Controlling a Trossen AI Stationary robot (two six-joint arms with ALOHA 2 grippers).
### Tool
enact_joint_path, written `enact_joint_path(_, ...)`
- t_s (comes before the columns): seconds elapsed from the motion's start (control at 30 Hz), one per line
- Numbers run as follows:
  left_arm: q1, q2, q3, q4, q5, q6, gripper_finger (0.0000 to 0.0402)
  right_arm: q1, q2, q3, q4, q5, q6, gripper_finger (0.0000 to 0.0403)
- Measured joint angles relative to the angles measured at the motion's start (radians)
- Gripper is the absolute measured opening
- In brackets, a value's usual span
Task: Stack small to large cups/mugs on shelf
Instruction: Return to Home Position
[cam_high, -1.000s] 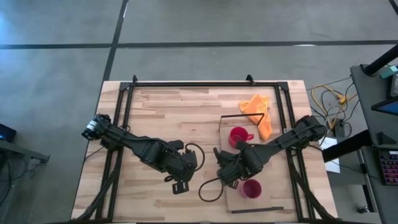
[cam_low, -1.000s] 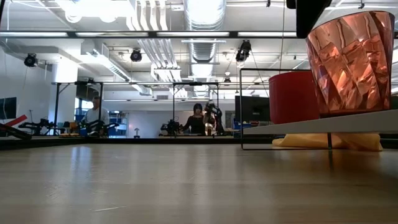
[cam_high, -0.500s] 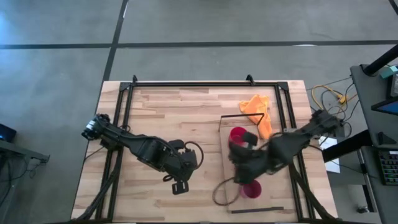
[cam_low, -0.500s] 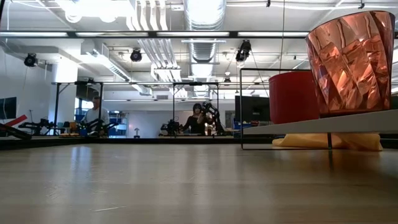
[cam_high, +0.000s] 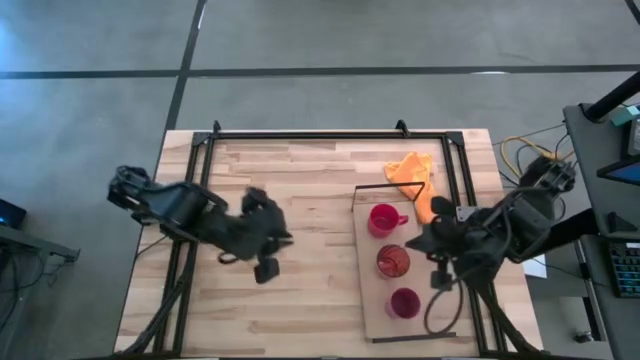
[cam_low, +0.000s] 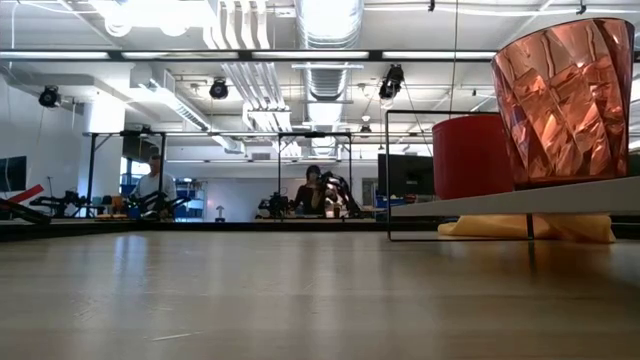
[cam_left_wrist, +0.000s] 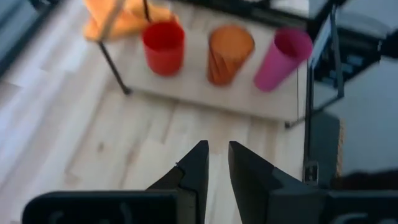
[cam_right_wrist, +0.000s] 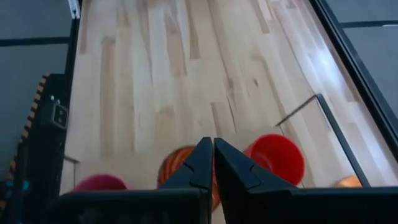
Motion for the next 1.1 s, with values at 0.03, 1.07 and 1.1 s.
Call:
enact_joint_path(0.03, 0.0, -0.016, 0.0, 0.002, -0.022, -0.006, 0.0047, 0.006, -0.019, -0.022, 0.001, 0.0, 0.0, 0.0009)
enact_joint_path(1.07, 0.398, -0.242, -0.148, 0.401, 0.063, 0.342, 0.0047, -0.649, -0.393, -0.438, 0.748, -0.447, -0.716, 0.0009)
enact_joint_path(1.1, 0.424, -0.25, -0.173, 0.401, 0.081, 0.342, 0.0047, -0.66, -0.39, -0.44, 0.742, -0.451, -0.717, 0.0009)
